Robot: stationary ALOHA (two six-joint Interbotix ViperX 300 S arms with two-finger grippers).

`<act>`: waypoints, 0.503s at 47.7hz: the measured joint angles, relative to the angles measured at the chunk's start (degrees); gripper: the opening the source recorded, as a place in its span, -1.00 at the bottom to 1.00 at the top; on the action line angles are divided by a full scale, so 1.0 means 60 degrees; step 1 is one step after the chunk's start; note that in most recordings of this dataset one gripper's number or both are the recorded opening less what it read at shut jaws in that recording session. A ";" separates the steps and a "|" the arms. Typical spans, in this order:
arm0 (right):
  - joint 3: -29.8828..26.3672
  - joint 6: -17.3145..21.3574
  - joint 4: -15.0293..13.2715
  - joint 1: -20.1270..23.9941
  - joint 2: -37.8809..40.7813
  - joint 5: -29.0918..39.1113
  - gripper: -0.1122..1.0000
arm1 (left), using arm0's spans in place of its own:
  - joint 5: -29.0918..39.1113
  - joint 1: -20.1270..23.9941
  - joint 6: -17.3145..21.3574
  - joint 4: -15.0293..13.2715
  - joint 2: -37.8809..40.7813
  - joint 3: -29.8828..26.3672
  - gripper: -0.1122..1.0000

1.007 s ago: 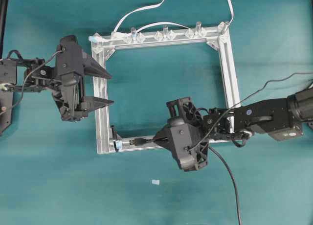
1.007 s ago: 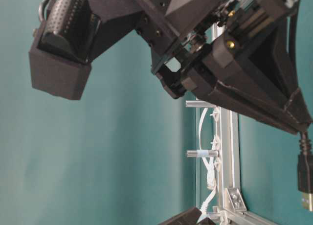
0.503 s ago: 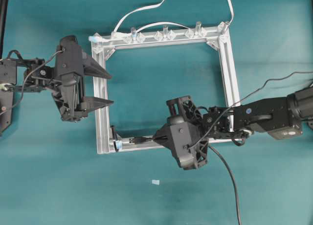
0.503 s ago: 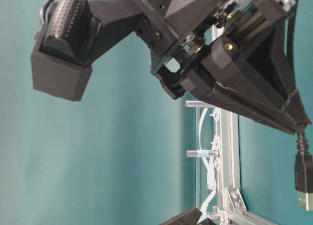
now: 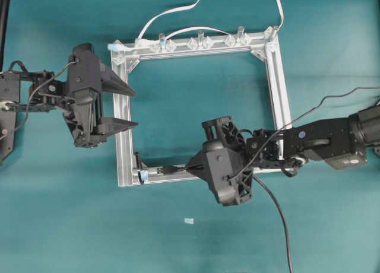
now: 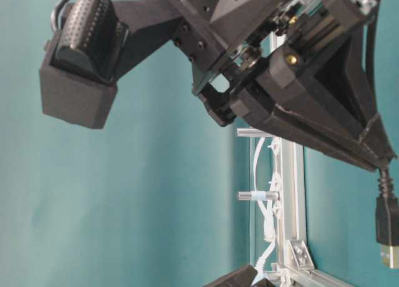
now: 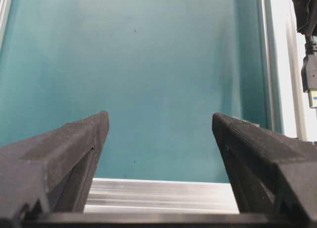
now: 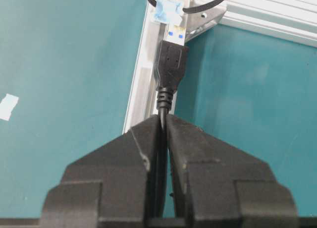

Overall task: Insert the wire through the string loop located on the left side.
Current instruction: 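Lift the cable and carry the plug to the black zip-tie loop, then push the USB plug leftward through the zip-tie loop with the right gripper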

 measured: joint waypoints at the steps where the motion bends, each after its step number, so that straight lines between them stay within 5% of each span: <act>1: 0.0000 0.0000 0.0000 0.0000 0.0000 0.0000 -0.68 | 0.0000 -0.0015 0.0015 0.0000 0.0000 0.0000 0.74; 24: 0.0000 0.0000 0.0015 0.0000 0.0000 0.0000 -0.68 | 0.0000 -0.0015 0.0015 0.0000 0.0000 0.0059 0.74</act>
